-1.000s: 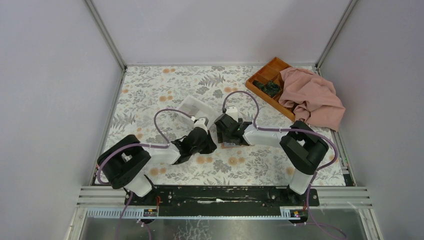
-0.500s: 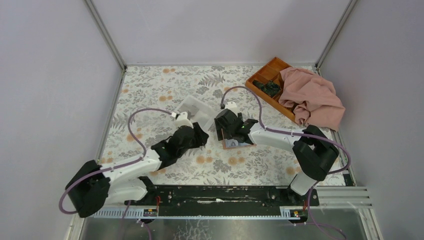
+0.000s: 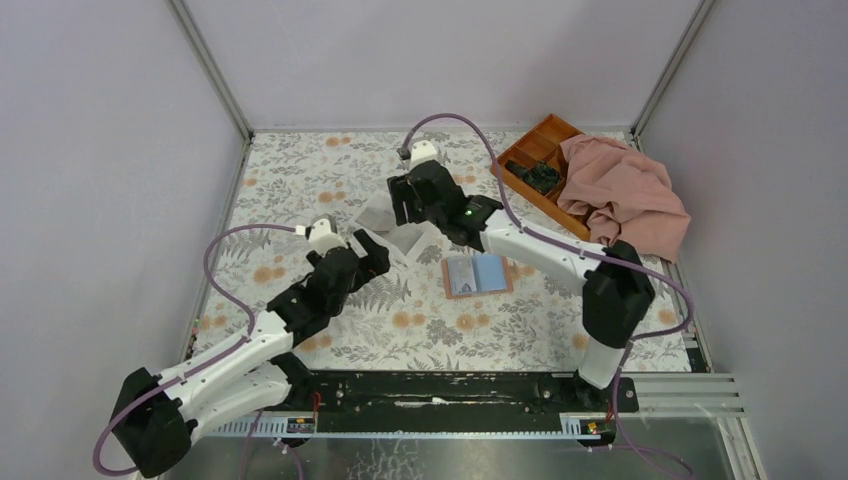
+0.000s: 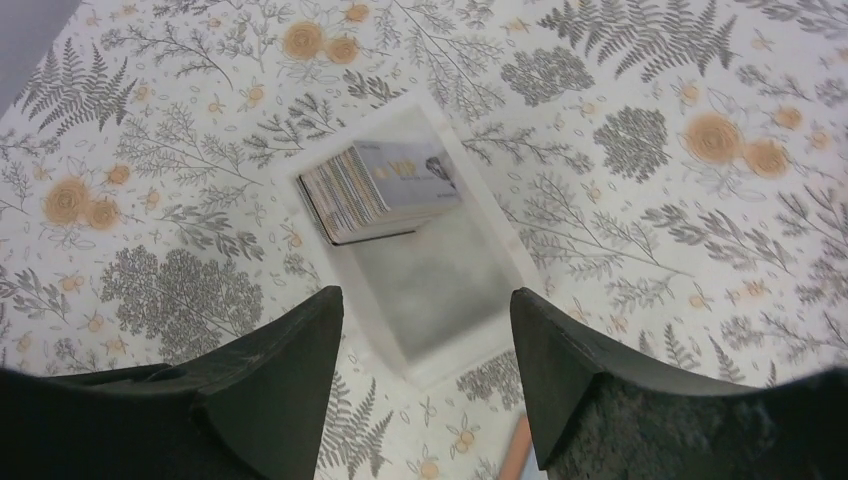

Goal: Put the credit cards into the card holder
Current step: Pick up the credit card from the storage box.

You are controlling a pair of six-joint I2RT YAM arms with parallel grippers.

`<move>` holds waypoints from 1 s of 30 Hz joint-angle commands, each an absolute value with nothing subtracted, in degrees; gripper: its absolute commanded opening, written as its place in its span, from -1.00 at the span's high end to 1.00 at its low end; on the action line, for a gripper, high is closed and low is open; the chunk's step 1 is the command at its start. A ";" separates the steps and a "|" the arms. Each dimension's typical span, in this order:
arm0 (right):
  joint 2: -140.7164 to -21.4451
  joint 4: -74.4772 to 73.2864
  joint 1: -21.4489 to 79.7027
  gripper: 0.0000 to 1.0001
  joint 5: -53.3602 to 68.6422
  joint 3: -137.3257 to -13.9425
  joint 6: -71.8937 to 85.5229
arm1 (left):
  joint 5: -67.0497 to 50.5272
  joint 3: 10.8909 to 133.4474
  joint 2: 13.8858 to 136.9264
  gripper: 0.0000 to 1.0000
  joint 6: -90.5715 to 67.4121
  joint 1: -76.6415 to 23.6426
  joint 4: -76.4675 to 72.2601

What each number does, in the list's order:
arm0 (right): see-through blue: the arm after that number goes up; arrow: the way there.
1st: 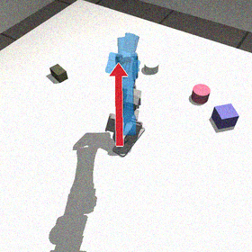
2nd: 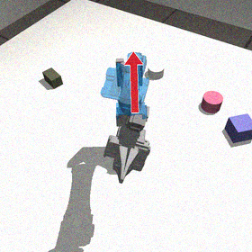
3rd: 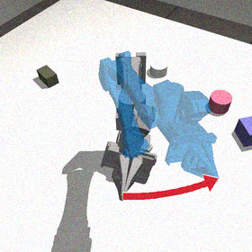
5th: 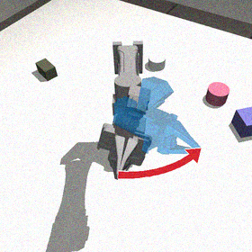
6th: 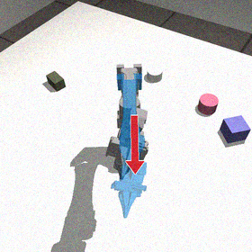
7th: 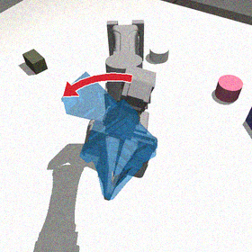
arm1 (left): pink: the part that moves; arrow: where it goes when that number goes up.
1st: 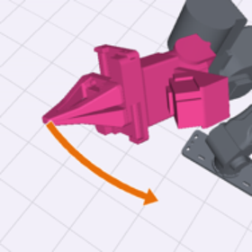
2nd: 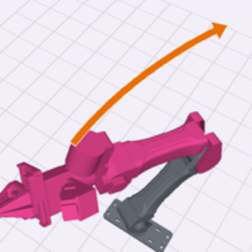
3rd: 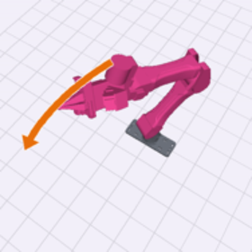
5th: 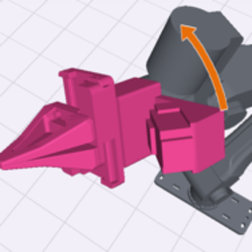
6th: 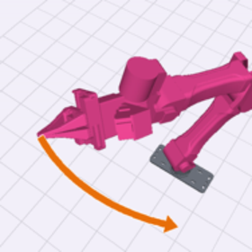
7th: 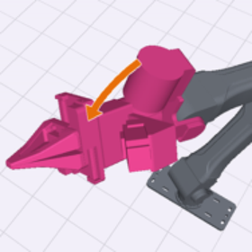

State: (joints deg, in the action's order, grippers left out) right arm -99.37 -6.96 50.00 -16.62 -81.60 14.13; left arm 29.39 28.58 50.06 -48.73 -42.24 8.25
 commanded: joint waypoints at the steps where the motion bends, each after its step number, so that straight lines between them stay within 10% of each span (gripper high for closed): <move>1: -106.36 -8.83 50.22 -0.38 -13.46 -89.22 11.04 | 29.58 30.54 50.35 -0.97 -48.68 -38.33 10.43; 30: -131.73 -13.55 45.56 -0.19 3.16 -117.45 9.26 | 21.79 25.76 53.42 -0.57 -55.08 -25.33 0.54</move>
